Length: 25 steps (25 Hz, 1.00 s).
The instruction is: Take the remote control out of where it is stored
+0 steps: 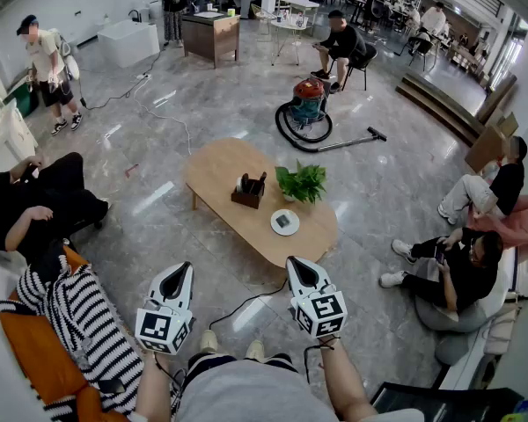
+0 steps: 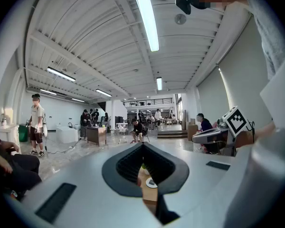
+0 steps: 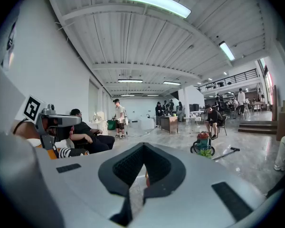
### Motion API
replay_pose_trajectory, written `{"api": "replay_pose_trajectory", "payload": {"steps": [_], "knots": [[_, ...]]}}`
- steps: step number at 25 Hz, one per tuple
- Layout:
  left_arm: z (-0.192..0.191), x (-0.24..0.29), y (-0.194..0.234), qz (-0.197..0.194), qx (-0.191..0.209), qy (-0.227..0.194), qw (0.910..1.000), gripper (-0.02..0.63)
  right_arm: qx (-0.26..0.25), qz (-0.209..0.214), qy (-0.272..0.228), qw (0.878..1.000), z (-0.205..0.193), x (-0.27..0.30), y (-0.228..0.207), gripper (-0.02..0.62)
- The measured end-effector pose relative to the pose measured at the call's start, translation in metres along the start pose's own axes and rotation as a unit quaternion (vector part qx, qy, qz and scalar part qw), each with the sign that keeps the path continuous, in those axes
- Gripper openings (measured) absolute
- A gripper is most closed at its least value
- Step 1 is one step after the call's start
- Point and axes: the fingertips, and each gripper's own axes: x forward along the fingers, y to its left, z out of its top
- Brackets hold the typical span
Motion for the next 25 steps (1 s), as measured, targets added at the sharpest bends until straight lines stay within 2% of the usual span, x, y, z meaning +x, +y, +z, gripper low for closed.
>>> {"api": "replay_pose_trajectory", "payload": {"steps": [7, 12, 20, 25], "knots": [[-0.001, 0.013, -0.015, 0.002, -0.003, 0.001, 1.0, 0.005, 0.009, 0.007, -0.002, 1.0, -0.004, -0.001, -0.016, 0.006], [0.001, 0.02, -0.017, 0.009, -0.001, 0.0, 1.0, 0.005, 0.038, 0.027, -0.013, 0.999, 0.0, 0.006, -0.021, 0.006], [-0.005, 0.034, -0.014, 0.02, -0.004, 0.004, 0.9998, 0.005, 0.014, 0.029, -0.001, 0.999, -0.006, 0.024, -0.029, 0.008], [-0.009, 0.056, 0.004, 0.023, -0.011, 0.009, 0.9996, 0.005, 0.008, 0.032, 0.007, 0.999, -0.004, 0.049, -0.034, 0.006]]}}
